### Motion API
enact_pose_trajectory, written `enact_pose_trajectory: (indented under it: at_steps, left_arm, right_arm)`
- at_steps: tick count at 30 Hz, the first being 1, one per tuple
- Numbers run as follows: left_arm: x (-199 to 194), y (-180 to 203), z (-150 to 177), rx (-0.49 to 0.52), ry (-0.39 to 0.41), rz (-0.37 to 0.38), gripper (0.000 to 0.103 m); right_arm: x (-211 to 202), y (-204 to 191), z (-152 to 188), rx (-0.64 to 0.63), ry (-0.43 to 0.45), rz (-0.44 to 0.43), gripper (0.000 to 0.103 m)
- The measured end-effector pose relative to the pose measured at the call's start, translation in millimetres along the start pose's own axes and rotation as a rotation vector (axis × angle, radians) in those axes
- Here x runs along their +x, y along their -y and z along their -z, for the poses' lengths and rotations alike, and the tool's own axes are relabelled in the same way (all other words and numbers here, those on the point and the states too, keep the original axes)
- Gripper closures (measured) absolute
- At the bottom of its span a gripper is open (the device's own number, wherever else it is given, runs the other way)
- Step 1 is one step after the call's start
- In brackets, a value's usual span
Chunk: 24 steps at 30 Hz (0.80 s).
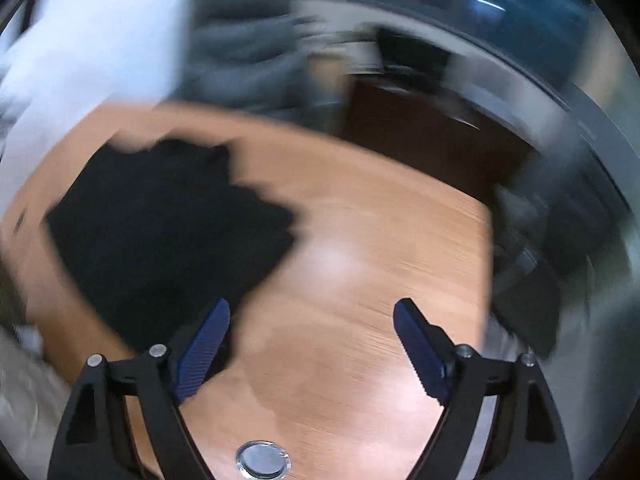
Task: Fold clothes
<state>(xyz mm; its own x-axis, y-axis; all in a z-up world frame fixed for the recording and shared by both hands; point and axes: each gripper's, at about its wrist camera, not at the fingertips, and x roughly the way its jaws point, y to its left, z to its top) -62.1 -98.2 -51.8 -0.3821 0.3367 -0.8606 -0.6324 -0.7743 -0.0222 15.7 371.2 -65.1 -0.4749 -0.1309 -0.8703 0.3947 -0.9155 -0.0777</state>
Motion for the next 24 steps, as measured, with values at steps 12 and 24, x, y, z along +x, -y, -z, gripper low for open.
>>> enact_pose_trajectory:
  at_steps: [12, 24]
  left_arm:
    - [224, 61, 4, 0.376, -0.095, 0.206, 0.018]
    - [171, 73, 10, 0.426, 0.014, 0.230, 0.019]
  right_arm:
    - [185, -147, -48, -0.549, 0.005, -0.376, 0.015]
    - [124, -59, -4, -0.302, 0.005, -0.283, 0.011]
